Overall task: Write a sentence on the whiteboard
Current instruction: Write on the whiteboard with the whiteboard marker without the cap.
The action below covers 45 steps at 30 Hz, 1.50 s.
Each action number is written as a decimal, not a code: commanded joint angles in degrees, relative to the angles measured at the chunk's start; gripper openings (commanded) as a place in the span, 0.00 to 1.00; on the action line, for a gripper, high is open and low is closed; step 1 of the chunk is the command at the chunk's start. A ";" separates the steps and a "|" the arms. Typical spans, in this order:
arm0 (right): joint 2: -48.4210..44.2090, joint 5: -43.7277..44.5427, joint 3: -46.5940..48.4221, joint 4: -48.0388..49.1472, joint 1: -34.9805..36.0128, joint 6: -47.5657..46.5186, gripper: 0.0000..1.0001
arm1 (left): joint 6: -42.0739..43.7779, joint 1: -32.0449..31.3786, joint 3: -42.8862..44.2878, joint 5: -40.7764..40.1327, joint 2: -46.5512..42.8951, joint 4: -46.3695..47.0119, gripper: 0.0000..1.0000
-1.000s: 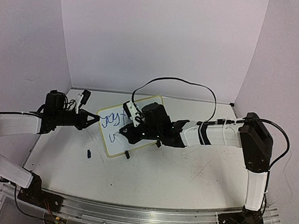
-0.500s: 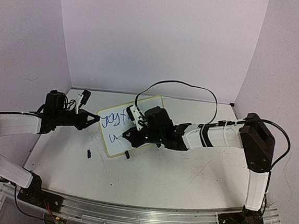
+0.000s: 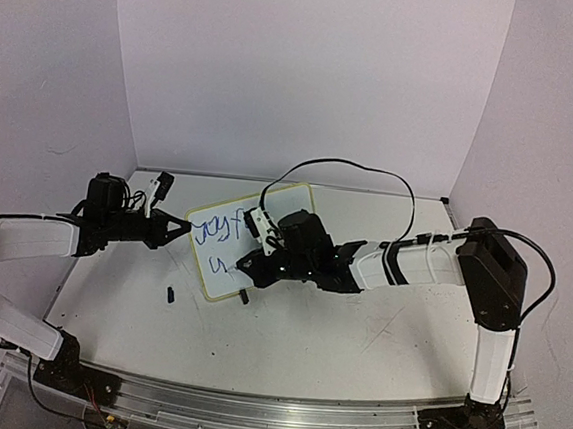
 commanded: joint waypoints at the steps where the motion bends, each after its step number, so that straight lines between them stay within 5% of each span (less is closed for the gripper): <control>1: -2.10 1.34 -1.50 0.74 0.18 0.87 0.00 | 4.54 -0.20 2.05 -1.83 1.09 -2.46 0.00; 30: 4.08 -1.42 4.97 1.86 2.37 1.78 0.00 | 4.46 -0.20 1.96 -1.72 0.87 -2.48 0.00; 45: 0.94 2.46 0.67 1.47 1.44 1.51 0.00 | 4.50 -0.23 1.74 -1.71 0.51 -2.48 0.00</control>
